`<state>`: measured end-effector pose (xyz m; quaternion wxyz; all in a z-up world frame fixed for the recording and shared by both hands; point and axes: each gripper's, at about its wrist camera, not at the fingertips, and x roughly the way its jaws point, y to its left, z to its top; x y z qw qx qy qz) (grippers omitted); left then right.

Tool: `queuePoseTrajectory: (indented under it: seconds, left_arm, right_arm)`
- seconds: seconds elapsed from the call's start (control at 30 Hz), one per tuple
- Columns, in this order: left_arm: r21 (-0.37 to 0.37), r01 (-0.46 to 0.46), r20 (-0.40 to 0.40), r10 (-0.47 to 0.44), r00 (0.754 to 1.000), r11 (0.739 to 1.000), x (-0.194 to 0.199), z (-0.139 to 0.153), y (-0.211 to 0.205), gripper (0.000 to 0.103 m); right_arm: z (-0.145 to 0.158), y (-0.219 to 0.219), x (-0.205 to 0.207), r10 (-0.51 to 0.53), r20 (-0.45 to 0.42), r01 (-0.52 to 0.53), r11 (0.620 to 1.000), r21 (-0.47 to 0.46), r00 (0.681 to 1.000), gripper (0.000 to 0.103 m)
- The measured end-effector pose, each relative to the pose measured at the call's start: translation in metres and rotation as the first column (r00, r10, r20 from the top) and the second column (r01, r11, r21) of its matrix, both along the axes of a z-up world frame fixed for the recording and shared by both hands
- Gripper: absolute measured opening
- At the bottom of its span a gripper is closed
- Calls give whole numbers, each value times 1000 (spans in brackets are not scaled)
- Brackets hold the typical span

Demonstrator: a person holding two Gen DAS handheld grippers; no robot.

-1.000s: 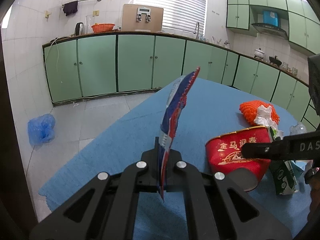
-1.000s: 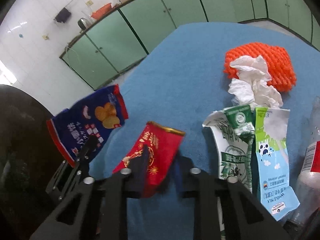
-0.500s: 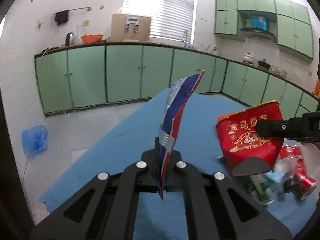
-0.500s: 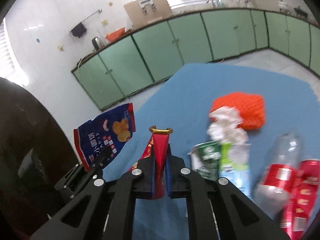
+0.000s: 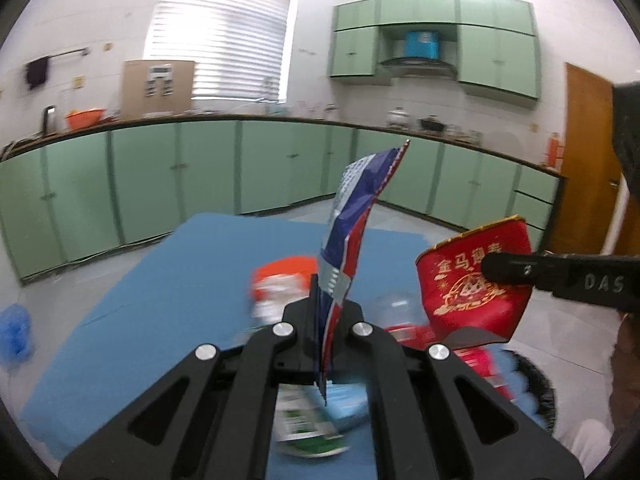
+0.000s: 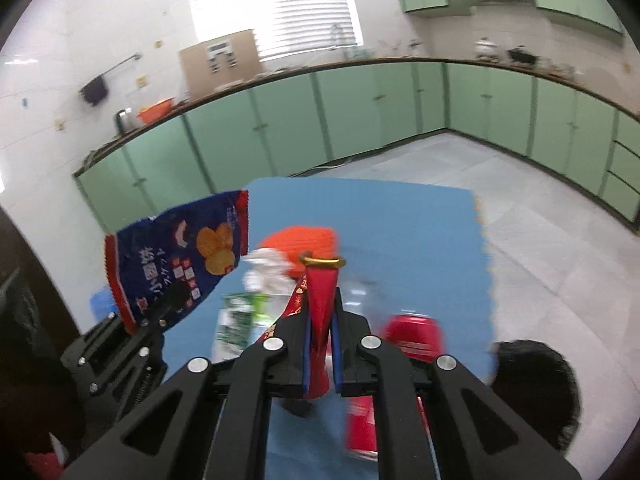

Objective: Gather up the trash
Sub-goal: 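Carry the blue wrapper and red bag over the bin and open both grippers, then return both tools to the mat above the bottle and red can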

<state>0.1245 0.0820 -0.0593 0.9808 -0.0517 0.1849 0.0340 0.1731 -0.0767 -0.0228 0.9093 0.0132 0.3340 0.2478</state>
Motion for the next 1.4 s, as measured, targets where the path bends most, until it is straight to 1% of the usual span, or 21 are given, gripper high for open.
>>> queuePoseTrajectory:
  seconds: [0.13,0.2,0.33,0.43,0.5,0.57,0.73,0.8,0.87,0.97,1.0,1.03,1.07,1.1,1.13,1.17,1.2,1.27,1.33,1.37,1.4]
  left_arm:
    - [-17,111,12,-111,994,994,16,5,-50,0]
    - [-21,167,12,-167,986,986,25,5,-77,0]
    - [-33,271,-8,-271,962,962,43,-3,-127,0]
    - [-36,334,-35,-335,942,942,57,-12,-162,0]
    - [-34,368,-55,-369,928,929,66,-21,-183,0]
    - [-33,392,-75,-394,916,919,74,-30,-202,0]
    - [-38,421,-133,-422,897,906,97,-56,-235,0]
    - [-37,434,-167,-433,886,900,106,-70,-250,0]
    - [-44,449,-214,-447,868,893,115,-86,-264,1]
    - [-53,468,-268,-464,845,882,130,-100,-275,6]
    - [-56,472,-290,-466,836,880,135,-108,-280,10]
    - [-57,474,-299,-468,831,879,138,-112,-281,18]
    - [-62,477,-309,-471,826,877,142,-114,-280,22]
    - [-66,477,-317,-472,822,876,145,-117,-281,28]
    - [-70,476,-321,-472,821,876,146,-119,-280,31]
    - [-77,475,-326,-473,819,877,148,-122,-280,31]
    - [-85,473,-330,-473,817,877,149,-123,-279,33]
    - [-93,466,-331,-468,819,880,146,-124,-272,37]
    - [-93,460,-328,-464,823,883,147,-123,-272,39]
    - [-91,457,-325,-460,826,885,146,-121,-270,41]
    - [-89,451,-319,-454,832,888,144,-118,-268,45]
  right_arm:
    - [2,-47,-2,-92,19,92,995,-31,996,8]
    - [1,-70,0,-141,20,142,989,-37,990,8]
    - [-8,-130,2,-263,9,263,964,-43,965,8]
    - [-17,-161,4,-332,1,331,942,-54,943,8]
    - [-26,-183,5,-378,-1,377,923,-70,926,8]
    - [-34,-197,7,-404,-14,403,913,-63,914,8]
    - [-61,-231,8,-456,-38,452,888,-79,889,8]
    - [-76,-244,8,-473,-61,467,880,-86,879,8]
    - [-89,-253,10,-487,-90,481,873,-86,869,9]
    - [-109,-264,18,-503,-134,494,864,-94,854,14]
    - [-116,-268,20,-501,-155,491,866,-97,852,15]
    - [-122,-276,25,-513,-171,502,859,-103,842,15]
    - [-128,-281,27,-524,-179,513,852,-108,833,17]
    - [-133,-285,29,-532,-192,520,847,-113,825,22]
    - [-139,-290,30,-540,-209,528,841,-115,815,25]
    - [-143,-294,30,-551,-221,540,834,-113,804,31]
    - [-145,-298,30,-559,-229,549,829,-109,797,39]
    - [-148,-303,28,-564,-235,555,825,-109,792,46]
    - [-147,-306,27,-576,-228,567,816,-112,785,50]
    - [-145,-306,25,-580,-225,571,814,-110,783,55]
    - [-144,-306,23,-583,-219,574,811,-110,782,61]
